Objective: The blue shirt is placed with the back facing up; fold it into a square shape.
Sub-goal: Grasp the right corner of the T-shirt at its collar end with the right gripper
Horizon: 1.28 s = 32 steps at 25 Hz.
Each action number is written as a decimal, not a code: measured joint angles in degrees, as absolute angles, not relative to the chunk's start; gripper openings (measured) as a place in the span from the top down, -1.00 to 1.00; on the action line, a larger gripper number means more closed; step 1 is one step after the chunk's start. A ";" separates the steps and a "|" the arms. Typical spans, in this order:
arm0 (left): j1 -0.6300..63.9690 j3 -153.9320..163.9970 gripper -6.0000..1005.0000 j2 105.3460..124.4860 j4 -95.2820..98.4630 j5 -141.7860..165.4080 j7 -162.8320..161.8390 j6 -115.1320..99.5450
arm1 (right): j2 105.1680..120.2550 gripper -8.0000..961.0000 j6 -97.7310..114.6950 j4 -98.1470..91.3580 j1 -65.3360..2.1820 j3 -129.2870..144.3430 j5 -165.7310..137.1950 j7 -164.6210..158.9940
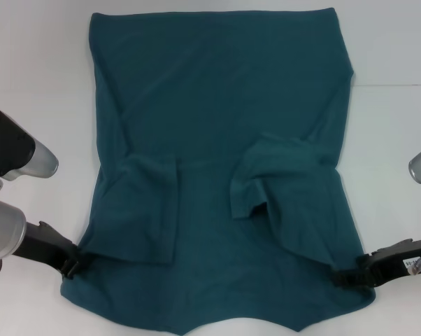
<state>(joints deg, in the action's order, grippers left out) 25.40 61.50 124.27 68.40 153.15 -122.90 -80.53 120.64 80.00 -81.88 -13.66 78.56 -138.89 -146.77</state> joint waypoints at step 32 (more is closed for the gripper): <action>24.98 61.52 0.89 124.28 68.37 152.57 -121.52 -81.12 | 120.60 0.60 77.70 -81.30 -15.94 83.71 -144.99 -149.89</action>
<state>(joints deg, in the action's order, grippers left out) 24.98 61.52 124.28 68.37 152.57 -121.52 -81.12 120.60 77.70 -81.30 -15.94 83.71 -144.99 -149.89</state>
